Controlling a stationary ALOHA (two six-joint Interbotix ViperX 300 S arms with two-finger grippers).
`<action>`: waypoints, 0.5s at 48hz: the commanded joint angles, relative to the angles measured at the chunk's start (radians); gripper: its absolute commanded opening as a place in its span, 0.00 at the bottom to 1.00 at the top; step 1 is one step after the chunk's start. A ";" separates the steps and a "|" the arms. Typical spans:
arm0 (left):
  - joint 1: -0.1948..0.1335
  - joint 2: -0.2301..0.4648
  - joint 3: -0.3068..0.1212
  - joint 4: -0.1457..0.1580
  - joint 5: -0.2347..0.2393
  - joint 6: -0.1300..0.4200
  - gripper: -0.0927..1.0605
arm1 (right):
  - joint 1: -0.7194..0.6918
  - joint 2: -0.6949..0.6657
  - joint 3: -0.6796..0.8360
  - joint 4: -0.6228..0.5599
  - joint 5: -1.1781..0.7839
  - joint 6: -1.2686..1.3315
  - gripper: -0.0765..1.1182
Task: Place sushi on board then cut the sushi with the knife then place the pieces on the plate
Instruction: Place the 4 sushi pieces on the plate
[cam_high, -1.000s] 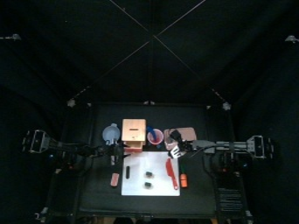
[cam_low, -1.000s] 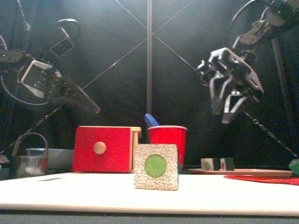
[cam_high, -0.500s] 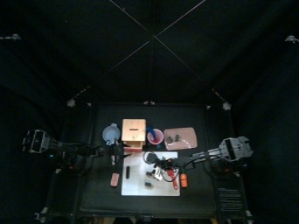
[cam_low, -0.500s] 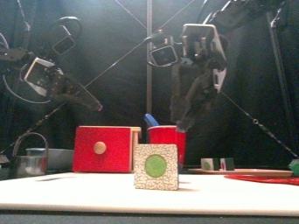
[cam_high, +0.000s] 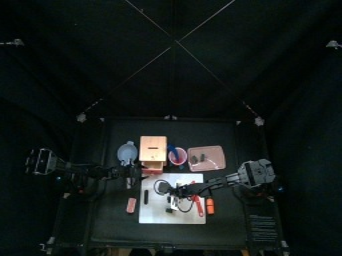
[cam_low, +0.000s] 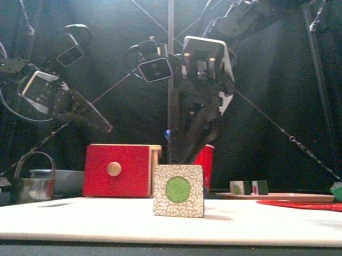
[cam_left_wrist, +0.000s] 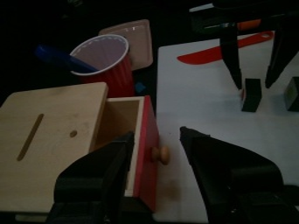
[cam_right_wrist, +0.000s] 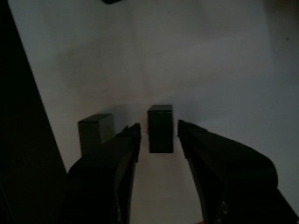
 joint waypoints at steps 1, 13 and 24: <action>-0.002 -0.002 -0.014 0.000 -0.005 0.002 0.80 | -0.003 -0.005 -0.020 0.002 -0.002 -0.003 0.71; -0.002 -0.002 -0.014 0.000 -0.006 0.002 0.80 | -0.005 0.028 -0.025 -0.025 0.002 0.002 0.65; -0.002 -0.003 -0.014 0.000 -0.005 0.002 0.80 | -0.009 -0.077 0.037 -0.029 0.063 0.015 0.50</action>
